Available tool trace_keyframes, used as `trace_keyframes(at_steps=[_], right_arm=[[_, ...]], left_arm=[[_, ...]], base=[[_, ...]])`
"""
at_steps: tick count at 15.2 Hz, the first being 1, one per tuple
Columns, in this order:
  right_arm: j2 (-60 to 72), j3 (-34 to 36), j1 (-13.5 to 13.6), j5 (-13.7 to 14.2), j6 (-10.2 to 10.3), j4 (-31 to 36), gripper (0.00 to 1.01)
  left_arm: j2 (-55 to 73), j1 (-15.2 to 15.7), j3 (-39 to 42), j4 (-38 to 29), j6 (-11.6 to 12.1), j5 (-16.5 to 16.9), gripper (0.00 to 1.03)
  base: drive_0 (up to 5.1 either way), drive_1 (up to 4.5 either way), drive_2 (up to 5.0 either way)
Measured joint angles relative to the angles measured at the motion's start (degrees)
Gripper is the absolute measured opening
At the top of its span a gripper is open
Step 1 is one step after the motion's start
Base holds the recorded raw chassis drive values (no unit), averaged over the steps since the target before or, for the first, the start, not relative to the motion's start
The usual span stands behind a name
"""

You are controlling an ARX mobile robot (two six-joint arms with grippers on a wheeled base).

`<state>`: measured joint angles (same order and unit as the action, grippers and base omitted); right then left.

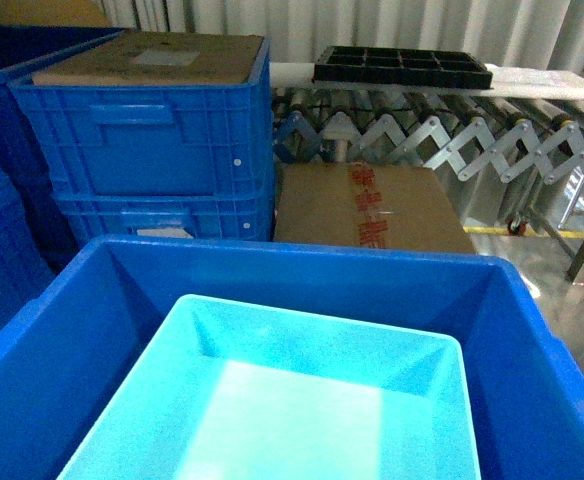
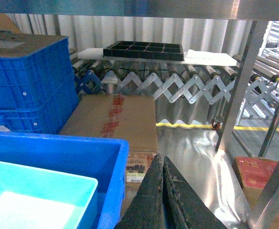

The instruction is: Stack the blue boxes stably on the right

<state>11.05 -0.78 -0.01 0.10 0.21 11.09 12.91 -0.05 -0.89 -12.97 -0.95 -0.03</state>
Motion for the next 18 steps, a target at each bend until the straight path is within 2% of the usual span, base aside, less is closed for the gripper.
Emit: trace_keyframes(at_steps=[2,3,4,5,6,7,9,11,18], right_arm=[[-2.7,0.0,0.0,0.0,0.0,-3.5,0.02],[-9.6,0.0,0.0,0.0,0.0,-11.7,0.02],[-10.8,-0.2,0.0,-0.1,0.0,-10.2,0.02],[-10.7,0.0,0.0,0.0,0.0,-11.9,0.02],[-10.8,0.0,0.0,-0.1,0.0,-11.3,0.02],[-10.8,0.0,0.0,-0.1,-0.1,-11.3,0.08],[-10.8,0.0,0.0,-0.1,-0.1,-11.3,0.24],[-10.8,0.0,0.0,-0.1,-0.1,-11.3,0.44],[-10.8,0.0,0.0,-0.1,-0.1,-11.3,0.93]], left_arm=[[-2.0,0.0,0.0,2.1,0.0,0.0,0.02],[-3.2,0.0,0.0,3.1,0.0,-0.1,0.02],[-7.5,0.0,0.0,9.5,0.0,0.0,0.02],[-12.1,0.0,0.0,13.8,0.0,-0.3,0.02],[-12.3,0.1,0.0,13.7,0.0,-0.2,0.02],[-12.3,0.1,0.0,13.2,0.0,0.0,0.14],[-12.3,0.1,0.0,13.2,0.0,0.0,0.30],[-12.3,0.1,0.0,13.2,0.0,0.0,0.50],[-12.3,0.1,0.0,13.2,0.0,0.0,0.97]], base=[[0.0,0.00,0.0],[0.0,0.00,0.0],[0.0,0.00,0.0],[0.0,0.00,0.0],[0.0,0.00,0.0],[0.0,0.00,0.0],[0.0,0.00,0.0],[0.0,0.00,0.0],[0.0,0.00,0.0]])
